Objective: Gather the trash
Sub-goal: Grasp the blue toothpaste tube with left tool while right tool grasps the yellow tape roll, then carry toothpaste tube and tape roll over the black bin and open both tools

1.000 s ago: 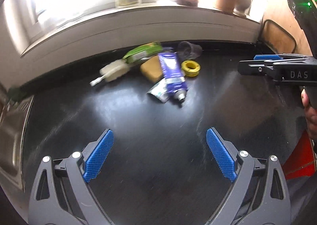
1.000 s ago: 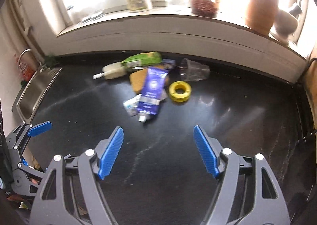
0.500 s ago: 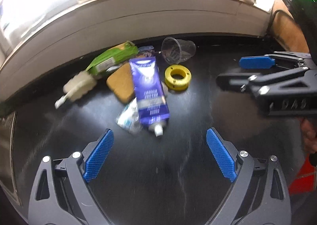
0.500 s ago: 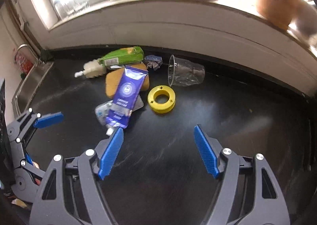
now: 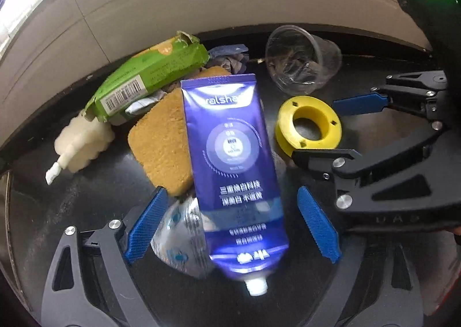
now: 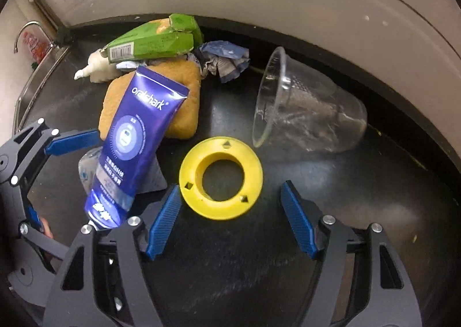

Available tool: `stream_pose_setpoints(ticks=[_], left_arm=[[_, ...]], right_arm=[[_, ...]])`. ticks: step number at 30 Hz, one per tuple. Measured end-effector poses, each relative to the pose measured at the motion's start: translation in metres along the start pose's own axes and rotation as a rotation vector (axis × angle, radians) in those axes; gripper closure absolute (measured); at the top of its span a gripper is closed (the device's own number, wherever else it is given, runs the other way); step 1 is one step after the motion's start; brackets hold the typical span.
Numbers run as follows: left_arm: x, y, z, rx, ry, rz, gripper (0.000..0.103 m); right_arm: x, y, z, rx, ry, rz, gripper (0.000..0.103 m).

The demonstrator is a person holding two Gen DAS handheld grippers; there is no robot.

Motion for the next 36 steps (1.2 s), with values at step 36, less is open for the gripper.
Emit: stream_pose_setpoints(ticks=[36], left_arm=[[-0.020, 0.156, 0.142, 0.133, 0.019, 0.040, 0.052]], right_arm=[[-0.117, 0.120, 0.139, 0.168, -0.106, 0.060, 0.049]])
Point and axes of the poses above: each gripper's, at about its wrist camera, not at the fingertips, and y roughly against the way its jaws point, x to its right, z to its underside, the point moved 4 cm from there along -y, roughly the way its jaws point, and after that the axes turned 11 degrees about -x, right-handed, at the moved point
